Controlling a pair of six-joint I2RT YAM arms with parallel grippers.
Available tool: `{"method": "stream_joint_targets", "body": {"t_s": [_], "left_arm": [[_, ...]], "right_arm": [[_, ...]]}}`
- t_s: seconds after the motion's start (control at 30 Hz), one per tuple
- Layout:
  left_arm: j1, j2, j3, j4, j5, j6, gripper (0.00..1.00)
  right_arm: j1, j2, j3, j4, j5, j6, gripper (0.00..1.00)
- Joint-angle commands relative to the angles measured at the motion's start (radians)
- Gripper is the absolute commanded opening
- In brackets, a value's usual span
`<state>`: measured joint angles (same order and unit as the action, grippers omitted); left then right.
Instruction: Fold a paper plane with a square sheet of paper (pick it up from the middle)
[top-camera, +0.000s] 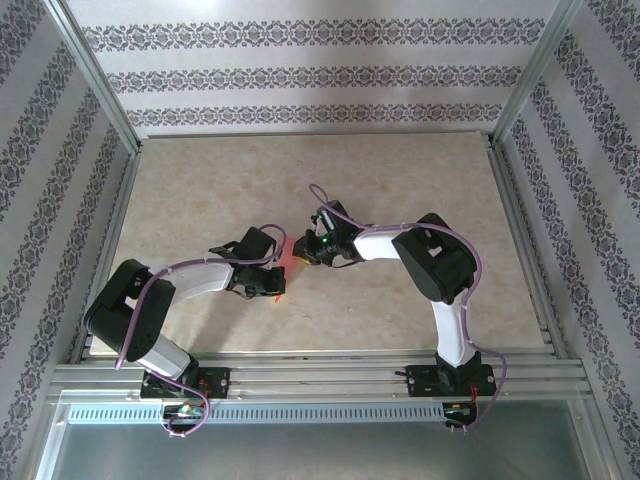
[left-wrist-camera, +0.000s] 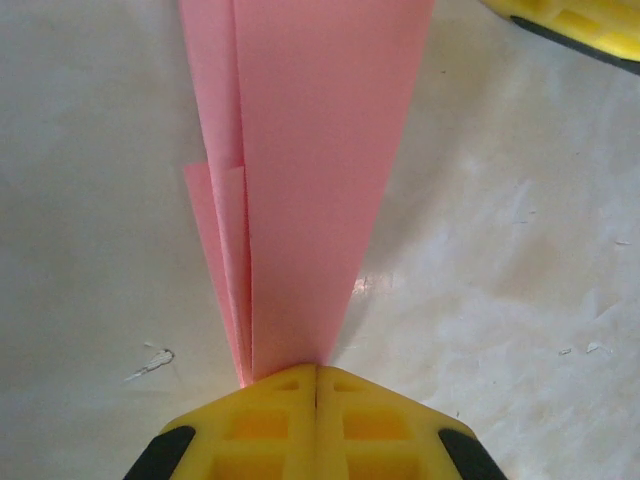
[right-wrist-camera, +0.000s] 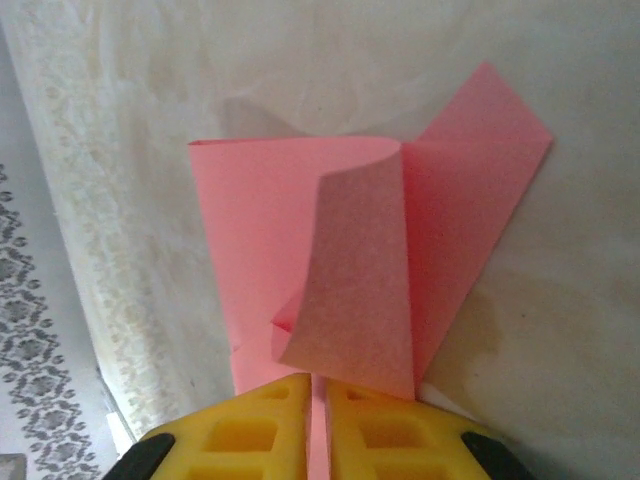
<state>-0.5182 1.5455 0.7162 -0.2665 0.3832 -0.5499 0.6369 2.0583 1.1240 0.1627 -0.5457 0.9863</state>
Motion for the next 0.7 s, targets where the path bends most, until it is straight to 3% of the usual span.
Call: {"method": "stream_joint_targets", "body": {"t_s": [0.0, 0.3, 0.67], "left_arm": [[-0.017, 0.014, -0.009, -0.066, -0.021, 0.016, 0.06], [-0.018, 0.022, -0.035, 0.008, -0.026, 0.024, 0.04], [-0.017, 0.067, -0.013, 0.067, -0.024, 0.034, 0.03]], "right_arm": [[0.006, 0.04, 0.012, -0.128, 0.102, -0.059, 0.15], [-0.018, -0.089, 0.028, 0.015, 0.024, -0.093, 0.18], [0.059, -0.173, -0.114, 0.008, 0.089, -0.055, 0.16]]}}
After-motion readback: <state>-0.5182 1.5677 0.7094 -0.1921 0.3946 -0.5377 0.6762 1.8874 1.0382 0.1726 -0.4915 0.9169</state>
